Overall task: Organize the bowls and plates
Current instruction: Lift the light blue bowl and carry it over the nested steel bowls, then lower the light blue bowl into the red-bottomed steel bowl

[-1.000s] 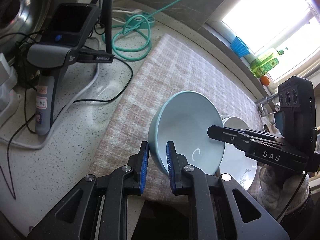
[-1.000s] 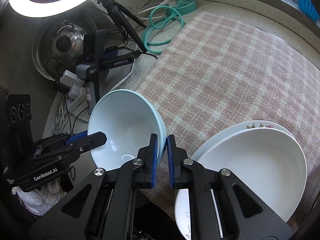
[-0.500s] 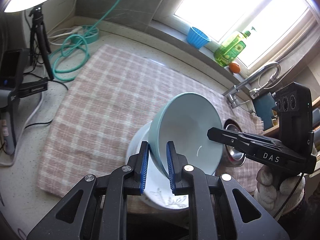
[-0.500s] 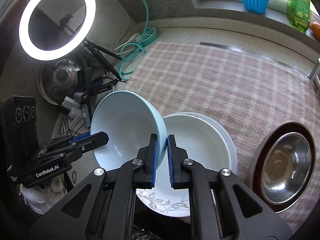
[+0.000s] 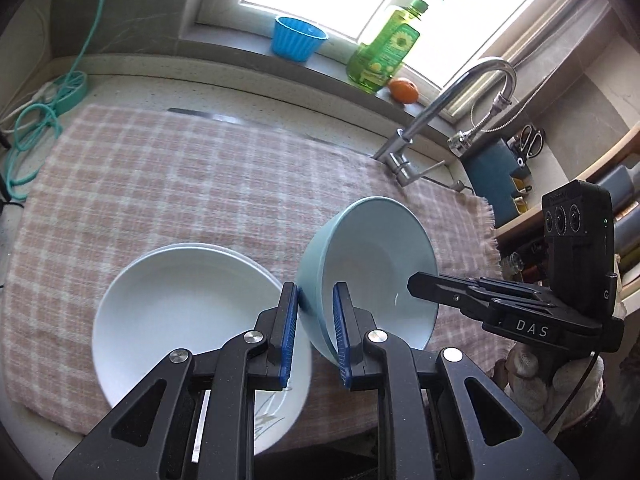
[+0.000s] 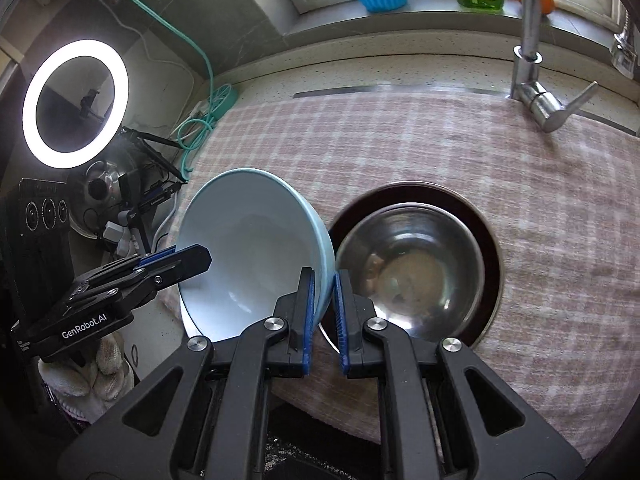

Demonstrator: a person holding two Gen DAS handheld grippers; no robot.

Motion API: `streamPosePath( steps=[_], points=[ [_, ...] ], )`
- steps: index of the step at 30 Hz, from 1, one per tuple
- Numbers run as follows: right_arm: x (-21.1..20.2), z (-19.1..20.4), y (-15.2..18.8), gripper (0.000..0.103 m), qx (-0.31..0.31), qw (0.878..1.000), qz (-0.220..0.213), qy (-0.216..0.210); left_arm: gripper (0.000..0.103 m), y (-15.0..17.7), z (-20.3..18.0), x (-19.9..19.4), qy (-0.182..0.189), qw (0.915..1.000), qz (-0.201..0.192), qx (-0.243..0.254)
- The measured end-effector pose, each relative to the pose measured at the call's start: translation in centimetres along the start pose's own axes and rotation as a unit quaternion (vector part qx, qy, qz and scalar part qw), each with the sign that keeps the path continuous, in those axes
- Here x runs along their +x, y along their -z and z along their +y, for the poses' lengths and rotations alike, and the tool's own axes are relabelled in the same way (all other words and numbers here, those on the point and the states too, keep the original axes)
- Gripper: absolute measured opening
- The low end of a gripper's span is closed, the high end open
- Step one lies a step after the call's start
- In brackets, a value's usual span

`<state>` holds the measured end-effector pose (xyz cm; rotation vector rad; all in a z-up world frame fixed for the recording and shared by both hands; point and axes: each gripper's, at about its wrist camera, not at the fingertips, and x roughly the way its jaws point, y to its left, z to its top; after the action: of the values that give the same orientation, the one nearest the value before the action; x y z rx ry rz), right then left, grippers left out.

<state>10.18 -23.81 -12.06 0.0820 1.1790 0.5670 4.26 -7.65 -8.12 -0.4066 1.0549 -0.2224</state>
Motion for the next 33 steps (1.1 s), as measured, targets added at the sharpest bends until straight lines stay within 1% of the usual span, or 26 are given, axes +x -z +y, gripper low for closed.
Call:
streamPosePath(
  steps=[4, 8, 14, 22, 27, 33],
  points=[
    [-0.7, -2.7, 0.4, 0.01, 0.012, 1.0, -0.003, 0.007, 0.016, 0.0, -1.8, 2.0, 0.005, 0.9999, 0.011, 0.009],
    [-1.0, -4.7, 0.5, 0.011, 0.018, 1.0, -0.001, 0.011, 0.016, -0.3, -2.9, 3.6, 0.011, 0.9996, 0.022, 0.011],
    [-0.1, -6.8, 0.3, 0.011, 0.034, 0.999, 0.015, 0.002, 0.016, -1.0, -3.3, 5.3, 0.013, 0.9991, 0.04, 0.004],
    [0.8, -8.3, 0.3, 0.012, 0.049, 0.998, 0.03, -0.003, 0.016, -1.5, -3.6, 6.5, 0.003, 0.9986, 0.053, 0.005],
    [1.0, -9.0, 0.2, 0.014, 0.059, 0.998, 0.027, -0.007, 0.016, -1.6, -3.5, 7.2, -0.007, 0.9982, 0.059, 0.007],
    [1.1, -9.2, -0.1, 0.014, 0.059, 0.998, 0.025, -0.004, 0.016, -1.7, -3.1, 7.4, -0.008, 0.9981, 0.061, 0.004]
  ],
)
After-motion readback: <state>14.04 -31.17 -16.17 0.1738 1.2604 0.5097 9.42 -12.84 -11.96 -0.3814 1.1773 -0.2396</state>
